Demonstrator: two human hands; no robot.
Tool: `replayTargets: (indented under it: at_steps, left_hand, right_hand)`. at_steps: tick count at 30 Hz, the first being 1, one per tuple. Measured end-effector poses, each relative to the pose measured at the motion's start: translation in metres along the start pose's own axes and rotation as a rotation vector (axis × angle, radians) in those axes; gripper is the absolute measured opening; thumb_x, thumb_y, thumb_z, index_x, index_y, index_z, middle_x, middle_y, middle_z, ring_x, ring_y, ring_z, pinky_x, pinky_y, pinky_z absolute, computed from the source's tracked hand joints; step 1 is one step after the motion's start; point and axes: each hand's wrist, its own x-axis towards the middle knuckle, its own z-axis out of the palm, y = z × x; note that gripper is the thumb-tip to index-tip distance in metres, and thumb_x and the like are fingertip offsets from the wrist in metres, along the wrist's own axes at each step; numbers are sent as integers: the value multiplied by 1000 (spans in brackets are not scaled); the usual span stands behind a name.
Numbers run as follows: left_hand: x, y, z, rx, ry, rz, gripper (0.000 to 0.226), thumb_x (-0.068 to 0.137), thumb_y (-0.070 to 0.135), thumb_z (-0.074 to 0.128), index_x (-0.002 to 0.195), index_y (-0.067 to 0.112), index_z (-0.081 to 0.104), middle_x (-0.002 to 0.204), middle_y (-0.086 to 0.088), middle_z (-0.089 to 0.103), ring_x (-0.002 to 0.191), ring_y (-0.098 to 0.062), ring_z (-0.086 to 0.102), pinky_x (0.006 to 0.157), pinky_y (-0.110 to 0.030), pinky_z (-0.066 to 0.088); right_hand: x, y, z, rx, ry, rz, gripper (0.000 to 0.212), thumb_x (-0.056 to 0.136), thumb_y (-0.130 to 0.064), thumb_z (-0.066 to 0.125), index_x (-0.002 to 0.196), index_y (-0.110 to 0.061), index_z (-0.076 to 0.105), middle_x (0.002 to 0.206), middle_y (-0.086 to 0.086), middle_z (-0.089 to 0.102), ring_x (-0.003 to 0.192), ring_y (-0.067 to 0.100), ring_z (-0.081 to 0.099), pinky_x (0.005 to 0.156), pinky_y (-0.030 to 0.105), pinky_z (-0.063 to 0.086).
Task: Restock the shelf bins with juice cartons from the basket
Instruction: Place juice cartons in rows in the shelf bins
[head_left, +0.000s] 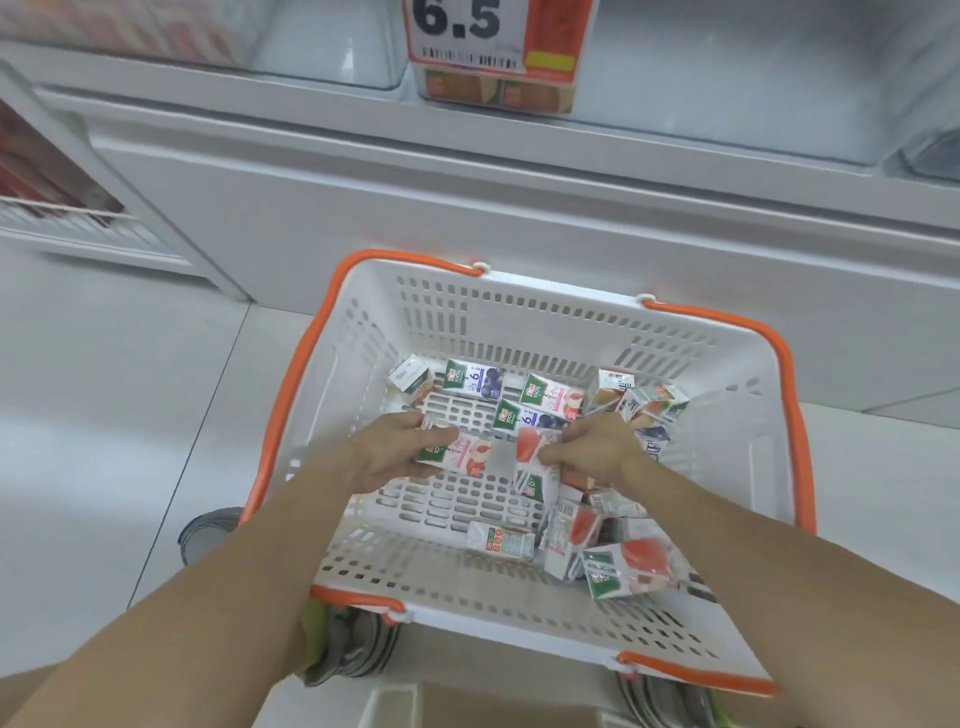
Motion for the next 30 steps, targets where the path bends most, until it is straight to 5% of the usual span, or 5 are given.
replayTargets:
  at_steps: [5,8,18,24,30]
  left_hand:
    - [-32,32,-6,285,156,158,35,84,26,78,102,-2,68,98,-9,76,65,-9,68,50,-19,48]
    - [-59,58,-4,395,92,206,48,85,36,76,107,-5,66,94,-6,76,67,-14,65,50,-19,43]
    - [-203,210,42,855,-102,256,35,94,49,57,80,20,72,74,-1,69,59,-18,55,51,-25,36]
    - [-247,237,55,395,-174,435,41,91,42,55,102,6,72,96,-15,74,82,-24,71,74,-37,61]
    - [-229,243,60,228,-140,450,46,97,36,52,118,-3,63,108,-24,72,92,-37,70,53,-25,58]
  right_hand:
    - [-36,-17,-46,534,-144,-159,32,73,1,83,99,11,69,88,17,73,75,25,70,76,32,59]
    - [-56,-31,-66,650,-165,-274,48,71,5,81,115,6,63,103,19,74,91,34,73,79,38,60]
    - [-184,-156,-155,146,-44,-807,27,72,4,83,90,-7,66,75,7,62,66,15,59,61,22,51]
    - [-226,-169,-171,65,351,-1169,30,71,-8,88,95,-16,71,91,-7,75,86,7,71,84,26,58]
    - [-210,-161,-172,-67,488,-1260,41,77,-11,84,109,-30,69,110,-19,69,108,7,65,94,36,55]
